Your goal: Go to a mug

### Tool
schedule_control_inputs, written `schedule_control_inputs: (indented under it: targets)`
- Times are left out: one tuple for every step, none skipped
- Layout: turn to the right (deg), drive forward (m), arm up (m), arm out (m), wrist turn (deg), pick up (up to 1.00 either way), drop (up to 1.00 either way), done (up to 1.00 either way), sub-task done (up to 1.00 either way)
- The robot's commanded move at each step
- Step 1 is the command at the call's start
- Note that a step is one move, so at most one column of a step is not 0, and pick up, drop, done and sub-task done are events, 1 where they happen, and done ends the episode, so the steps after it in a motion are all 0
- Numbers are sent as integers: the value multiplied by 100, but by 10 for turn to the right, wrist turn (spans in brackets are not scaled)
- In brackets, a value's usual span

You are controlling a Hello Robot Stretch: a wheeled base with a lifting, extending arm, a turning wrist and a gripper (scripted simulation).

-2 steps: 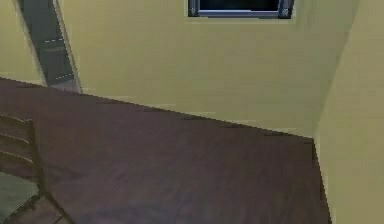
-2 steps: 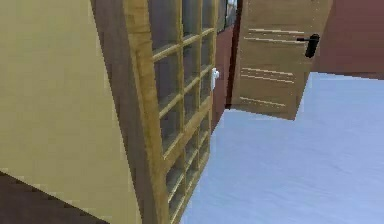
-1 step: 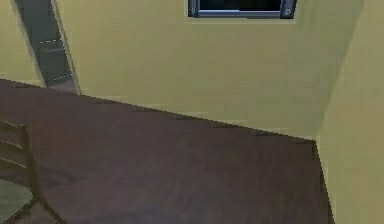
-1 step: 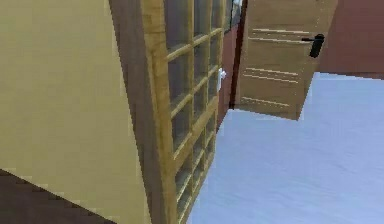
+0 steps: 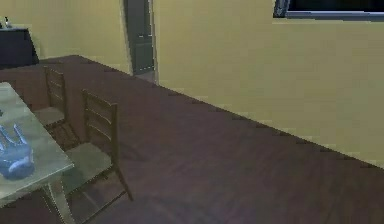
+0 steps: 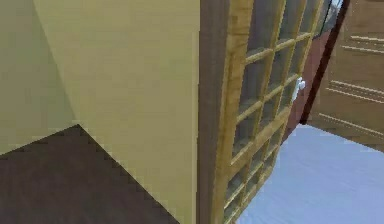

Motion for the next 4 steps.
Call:
schedule_control_inputs:
  targets:
    - [0,100,0,0,0,0,0,0,0]
    - [-30,0,0,0,0,0,0,0,0]
    - [0,35,0,0,0,0,0,0,0]
    - [-420,0,0,0,0,0,0,0,0]
